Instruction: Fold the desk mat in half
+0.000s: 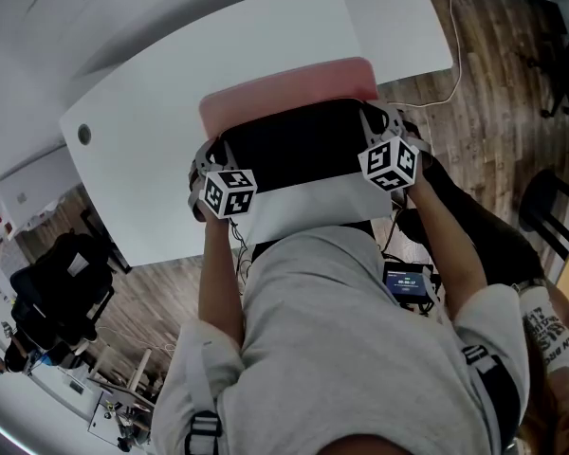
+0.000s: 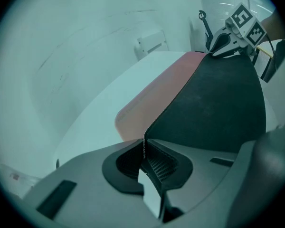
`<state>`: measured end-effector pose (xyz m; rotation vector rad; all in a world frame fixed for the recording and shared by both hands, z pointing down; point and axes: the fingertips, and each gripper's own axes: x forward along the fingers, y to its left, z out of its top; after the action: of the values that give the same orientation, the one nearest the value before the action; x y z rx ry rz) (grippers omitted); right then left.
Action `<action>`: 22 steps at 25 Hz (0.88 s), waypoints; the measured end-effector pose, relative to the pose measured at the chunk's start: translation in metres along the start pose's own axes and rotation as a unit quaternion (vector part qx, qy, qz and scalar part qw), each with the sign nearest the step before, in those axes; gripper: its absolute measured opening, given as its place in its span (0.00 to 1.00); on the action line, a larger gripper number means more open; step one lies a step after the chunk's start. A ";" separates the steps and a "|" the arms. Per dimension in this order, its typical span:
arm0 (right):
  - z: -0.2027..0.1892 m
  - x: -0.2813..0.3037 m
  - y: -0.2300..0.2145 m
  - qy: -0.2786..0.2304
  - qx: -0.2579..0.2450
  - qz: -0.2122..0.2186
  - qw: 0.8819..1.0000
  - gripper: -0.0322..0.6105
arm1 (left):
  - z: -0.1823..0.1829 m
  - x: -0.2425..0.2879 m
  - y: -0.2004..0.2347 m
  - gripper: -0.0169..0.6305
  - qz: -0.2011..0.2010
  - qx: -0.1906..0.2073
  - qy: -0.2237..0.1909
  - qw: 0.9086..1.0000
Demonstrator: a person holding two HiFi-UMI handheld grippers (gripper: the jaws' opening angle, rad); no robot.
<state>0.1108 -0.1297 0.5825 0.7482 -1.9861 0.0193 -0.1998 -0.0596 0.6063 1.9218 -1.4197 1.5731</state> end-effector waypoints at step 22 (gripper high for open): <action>0.014 0.017 -0.018 0.006 -0.001 -0.003 1.000 0.13 | 0.016 0.017 0.021 0.07 0.006 -0.003 -0.011 1.000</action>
<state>0.1029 -0.1571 0.5837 0.7520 -1.9720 0.0175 -0.2086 -0.0895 0.6074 1.9351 -1.4466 1.5555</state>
